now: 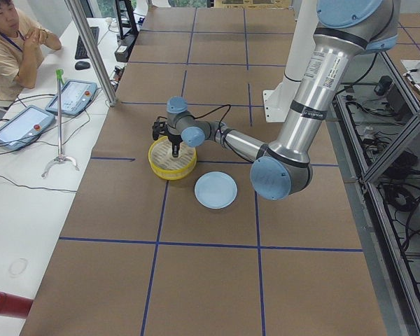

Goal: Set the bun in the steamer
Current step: 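Lower the bun into the steamer and open the left gripper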

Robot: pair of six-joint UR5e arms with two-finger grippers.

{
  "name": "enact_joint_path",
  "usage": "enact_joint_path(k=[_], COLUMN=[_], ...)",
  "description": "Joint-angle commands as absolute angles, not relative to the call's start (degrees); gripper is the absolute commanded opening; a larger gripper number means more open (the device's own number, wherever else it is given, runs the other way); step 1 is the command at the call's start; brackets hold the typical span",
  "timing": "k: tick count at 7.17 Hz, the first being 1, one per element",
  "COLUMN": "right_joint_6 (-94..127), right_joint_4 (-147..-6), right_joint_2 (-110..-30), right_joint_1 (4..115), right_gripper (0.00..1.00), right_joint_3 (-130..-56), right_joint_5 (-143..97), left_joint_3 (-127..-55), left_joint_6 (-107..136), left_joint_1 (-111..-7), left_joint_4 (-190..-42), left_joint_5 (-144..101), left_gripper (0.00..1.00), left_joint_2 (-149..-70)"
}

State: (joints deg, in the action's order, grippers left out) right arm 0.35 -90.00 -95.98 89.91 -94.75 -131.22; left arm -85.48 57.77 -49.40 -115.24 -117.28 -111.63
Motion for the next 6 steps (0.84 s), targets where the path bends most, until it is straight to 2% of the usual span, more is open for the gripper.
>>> enact_joint_path(k=[1, 3, 5, 6], right_joint_6=[0.35, 0.35, 0.35, 0.35], right_joint_4=[-90.00, -90.00, -90.00, -89.91], right_joint_2=[-95.98, -95.98, -95.98, -95.98], right_joint_1=[89.91, 89.91, 89.91, 89.91], right_gripper=[1.00, 1.00, 1.00, 1.00], right_joint_3=[-94.75, -94.75, -94.75, -94.75], right_joint_5=[-131.22, -131.22, -131.22, -131.22], left_joint_3=[-85.52, -85.69, -86.48, -88.83], left_joint_6=[57.83, 57.83, 57.83, 57.75], left_joint_1=[-49.39, -49.39, -49.48, -51.05], left_joint_4=[-115.22, -115.14, -115.05, -114.96], left_joint_5=[-117.25, -117.25, -117.25, -116.90], left_gripper=[0.74, 0.80, 0.81, 0.84], left_joint_2=[-111.36, -111.44, -111.18, -110.83])
